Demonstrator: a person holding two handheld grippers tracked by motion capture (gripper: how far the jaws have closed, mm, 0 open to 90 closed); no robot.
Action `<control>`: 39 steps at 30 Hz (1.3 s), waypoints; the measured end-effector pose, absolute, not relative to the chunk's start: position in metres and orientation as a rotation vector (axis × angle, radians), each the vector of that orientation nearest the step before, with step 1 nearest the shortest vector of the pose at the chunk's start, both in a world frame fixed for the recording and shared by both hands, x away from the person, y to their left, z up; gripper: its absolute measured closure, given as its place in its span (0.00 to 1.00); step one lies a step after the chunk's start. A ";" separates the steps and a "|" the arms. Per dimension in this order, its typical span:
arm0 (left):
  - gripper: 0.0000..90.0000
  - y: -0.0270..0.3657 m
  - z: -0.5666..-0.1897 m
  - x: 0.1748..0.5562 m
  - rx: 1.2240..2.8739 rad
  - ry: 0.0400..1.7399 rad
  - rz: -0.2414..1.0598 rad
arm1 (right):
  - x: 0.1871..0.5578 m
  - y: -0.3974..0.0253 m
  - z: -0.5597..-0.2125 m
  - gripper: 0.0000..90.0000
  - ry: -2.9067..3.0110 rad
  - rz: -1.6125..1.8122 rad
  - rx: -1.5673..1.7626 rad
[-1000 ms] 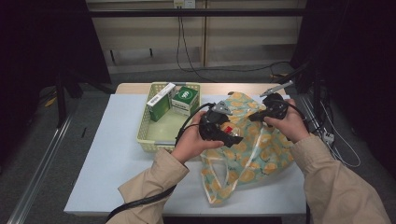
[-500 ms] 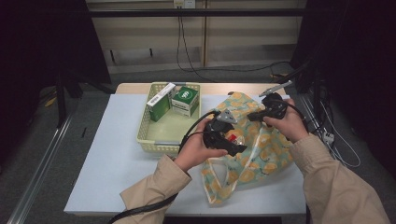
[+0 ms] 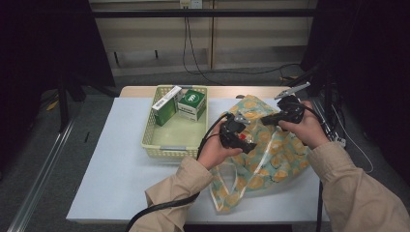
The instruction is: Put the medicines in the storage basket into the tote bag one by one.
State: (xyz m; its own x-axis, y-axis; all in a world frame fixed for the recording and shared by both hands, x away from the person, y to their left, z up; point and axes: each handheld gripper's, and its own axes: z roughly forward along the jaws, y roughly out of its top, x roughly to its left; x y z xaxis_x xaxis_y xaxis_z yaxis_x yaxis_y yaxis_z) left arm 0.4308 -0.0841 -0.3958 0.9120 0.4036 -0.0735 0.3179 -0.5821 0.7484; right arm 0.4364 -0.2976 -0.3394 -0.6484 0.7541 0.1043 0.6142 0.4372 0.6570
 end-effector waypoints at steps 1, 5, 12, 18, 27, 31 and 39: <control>0.23 -0.086 -0.397 0.433 2.229 0.524 0.139 | 0.436 -0.298 -0.339 0.99 2.484 1.006 1.200; 0.23 -0.092 -0.400 0.442 2.235 0.546 0.158 | 0.436 -0.298 -0.338 0.99 2.485 1.021 1.202; 0.23 -0.110 -0.406 0.463 2.195 0.581 0.173 | 0.438 -0.295 -0.341 0.99 2.494 1.025 1.194; 0.16 -0.128 -0.408 0.480 2.161 0.565 0.187 | 0.444 -0.301 -0.344 0.99 2.467 1.010 1.247; 0.16 -0.107 -0.389 0.464 2.199 0.531 0.155 | 0.444 -0.303 -0.350 0.99 2.463 0.998 1.259; 0.15 -0.091 -0.379 0.459 2.198 0.536 0.141 | 0.444 -0.301 -0.352 0.99 2.467 0.988 1.258; 0.14 -0.062 -0.358 0.444 2.199 0.493 0.130 | 0.444 -0.295 -0.357 0.99 2.478 0.970 1.263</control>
